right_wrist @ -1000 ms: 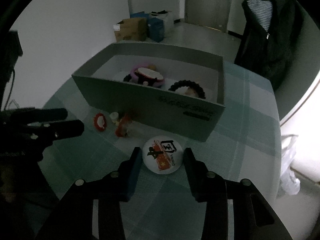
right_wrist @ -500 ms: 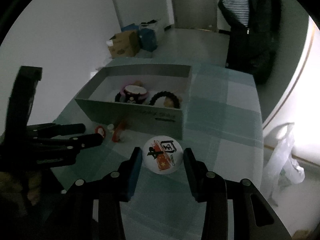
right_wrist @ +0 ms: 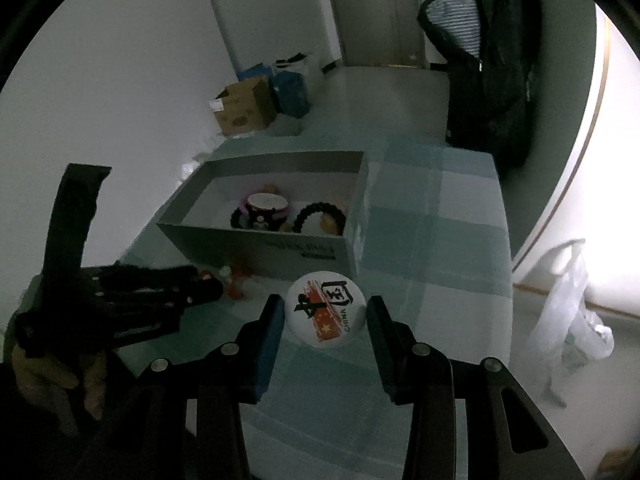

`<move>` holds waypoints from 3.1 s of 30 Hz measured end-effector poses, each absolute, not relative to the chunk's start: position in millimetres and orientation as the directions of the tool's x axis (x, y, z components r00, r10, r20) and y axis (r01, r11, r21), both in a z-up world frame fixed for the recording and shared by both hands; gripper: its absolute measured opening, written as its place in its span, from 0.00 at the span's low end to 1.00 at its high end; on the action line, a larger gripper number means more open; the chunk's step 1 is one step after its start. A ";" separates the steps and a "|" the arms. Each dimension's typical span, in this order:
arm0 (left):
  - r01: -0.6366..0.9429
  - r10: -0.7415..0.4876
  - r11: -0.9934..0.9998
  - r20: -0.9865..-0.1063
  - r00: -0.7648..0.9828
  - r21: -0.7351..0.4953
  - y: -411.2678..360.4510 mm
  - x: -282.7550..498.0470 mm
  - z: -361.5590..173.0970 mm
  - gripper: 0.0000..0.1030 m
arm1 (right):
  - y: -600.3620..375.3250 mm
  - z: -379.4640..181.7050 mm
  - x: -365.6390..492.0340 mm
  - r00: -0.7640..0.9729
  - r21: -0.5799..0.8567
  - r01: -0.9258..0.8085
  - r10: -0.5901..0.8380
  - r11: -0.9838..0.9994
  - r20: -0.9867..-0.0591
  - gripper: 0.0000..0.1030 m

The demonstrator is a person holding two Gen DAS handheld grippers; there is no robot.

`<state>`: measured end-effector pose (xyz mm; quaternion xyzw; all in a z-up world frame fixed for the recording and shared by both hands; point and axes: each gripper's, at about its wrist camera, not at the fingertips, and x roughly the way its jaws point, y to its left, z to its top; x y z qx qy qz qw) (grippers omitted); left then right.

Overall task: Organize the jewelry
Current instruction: 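Grasp the white printed badge with the right gripper while the left gripper grasps a small white trinket, then carry the badge into the grey box and release while the left gripper places the trinket inside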

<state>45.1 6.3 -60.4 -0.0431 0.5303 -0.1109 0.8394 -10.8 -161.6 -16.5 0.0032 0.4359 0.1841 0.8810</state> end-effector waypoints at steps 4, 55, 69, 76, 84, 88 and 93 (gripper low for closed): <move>0.154 -0.258 0.965 -0.878 0.404 -0.213 8.7 44.2 -60.4 0.24 | -159.2 -13.9 -10.4 0.557 0.173 -0.328 0.337 0.929 -0.759 0.40; 0.224 -0.471 0.880 -0.711 0.523 -0.418 27.8 95.8 -9.3 0.24 | -122.3 4.3 65.9 0.576 0.373 -0.370 0.525 0.851 -0.627 0.40; 0.199 -0.454 0.890 -0.752 0.478 -0.411 24.0 112.0 -24.4 0.24 | -125.2 -9.5 84.2 0.552 0.376 -0.370 0.527 0.849 -0.646 0.40; 0.196 -0.454 0.890 -0.762 0.462 -0.411 19.6 114.7 -27.8 0.25 | -127.7 -12.8 87.6 0.532 0.388 -0.366 0.532 0.846 -0.659 0.40; 0.183 -0.421 0.906 -0.781 0.461 -0.381 18.5 111.4 -28.1 0.34 | -126.7 -13.3 87.1 0.536 0.378 -0.364 0.523 0.852 -0.663 0.44; 0.194 -0.429 0.902 -0.757 0.492 -0.385 21.1 103.6 -21.0 0.63 | -130.5 -13.8 84.6 0.546 0.389 -0.353 0.525 0.851 -0.653 0.52; 0.189 -0.421 0.905 -0.746 0.515 -0.380 25.5 96.5 -17.0 0.63 | -140.1 -8.3 75.9 0.577 0.381 -0.340 0.511 0.860 -0.637 0.55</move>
